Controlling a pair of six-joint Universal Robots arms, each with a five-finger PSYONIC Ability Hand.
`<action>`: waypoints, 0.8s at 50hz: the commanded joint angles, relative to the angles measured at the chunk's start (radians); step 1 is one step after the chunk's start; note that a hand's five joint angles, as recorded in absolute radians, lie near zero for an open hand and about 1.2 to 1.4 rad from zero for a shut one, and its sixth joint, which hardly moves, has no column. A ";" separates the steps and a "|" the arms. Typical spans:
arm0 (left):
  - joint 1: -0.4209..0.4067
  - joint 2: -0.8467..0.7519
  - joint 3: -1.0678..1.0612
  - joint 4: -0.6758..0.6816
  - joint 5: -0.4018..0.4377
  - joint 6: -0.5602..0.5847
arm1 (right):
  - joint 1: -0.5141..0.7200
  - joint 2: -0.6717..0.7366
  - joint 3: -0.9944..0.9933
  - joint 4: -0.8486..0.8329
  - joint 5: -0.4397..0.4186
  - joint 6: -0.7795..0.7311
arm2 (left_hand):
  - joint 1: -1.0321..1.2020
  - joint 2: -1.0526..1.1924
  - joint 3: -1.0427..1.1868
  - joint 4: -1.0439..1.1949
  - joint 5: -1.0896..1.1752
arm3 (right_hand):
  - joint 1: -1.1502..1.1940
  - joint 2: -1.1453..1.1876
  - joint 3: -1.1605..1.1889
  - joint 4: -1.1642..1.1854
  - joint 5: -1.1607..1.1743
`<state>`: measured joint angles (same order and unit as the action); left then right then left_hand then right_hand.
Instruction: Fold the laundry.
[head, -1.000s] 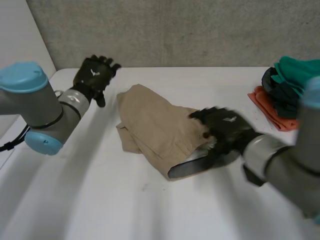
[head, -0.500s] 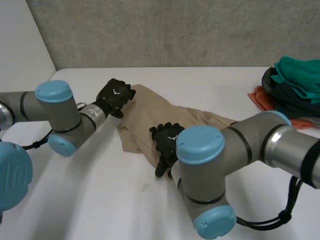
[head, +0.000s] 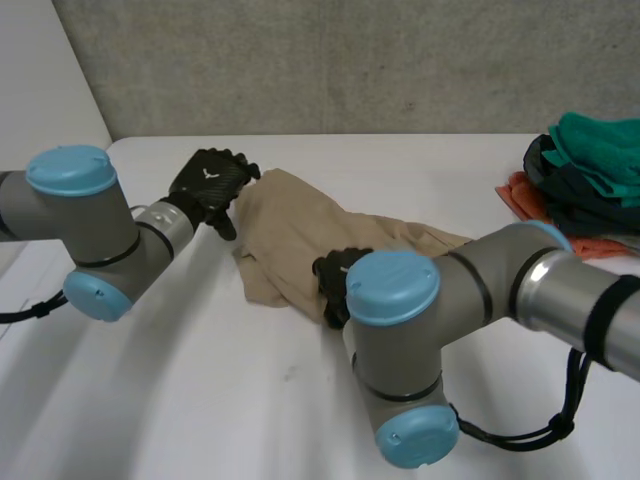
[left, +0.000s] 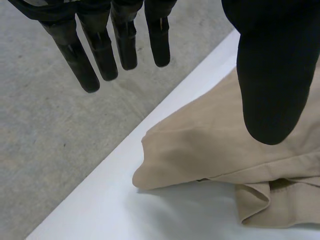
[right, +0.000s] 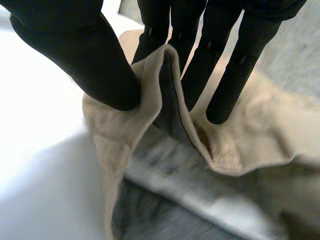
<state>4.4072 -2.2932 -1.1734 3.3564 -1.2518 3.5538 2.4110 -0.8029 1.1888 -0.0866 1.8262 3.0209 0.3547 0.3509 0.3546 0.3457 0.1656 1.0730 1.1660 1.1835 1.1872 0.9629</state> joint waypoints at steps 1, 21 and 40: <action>0.003 0.078 -0.103 0.000 -0.012 -0.085 | -0.007 -0.217 0.026 0.002 -0.010 -0.089 | -0.044 -0.040 -0.044 -0.035 -0.030 | 0.323 0.230 0.213 0.209 0.259; -0.061 -0.026 -0.058 0.142 -0.075 -0.147 | -0.007 -0.504 0.144 0.128 -0.074 -0.232 | 0.272 0.276 0.272 0.281 0.286 | 0.323 0.230 0.213 0.209 0.259; -0.087 0.389 -0.298 0.060 -0.138 -0.151 | -0.259 -0.544 0.141 0.153 -0.077 -0.399 | 1.042 1.045 1.042 1.051 1.056 | 0.323 0.230 0.213 0.209 0.259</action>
<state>4.3315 -2.1270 -1.3448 3.4711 -1.3957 3.4013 2.2058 -1.3508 1.3582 0.0479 1.7485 2.7074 1.1529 1.1914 1.1877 1.1949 0.9640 1.0730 1.1661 1.1864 1.1945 0.9630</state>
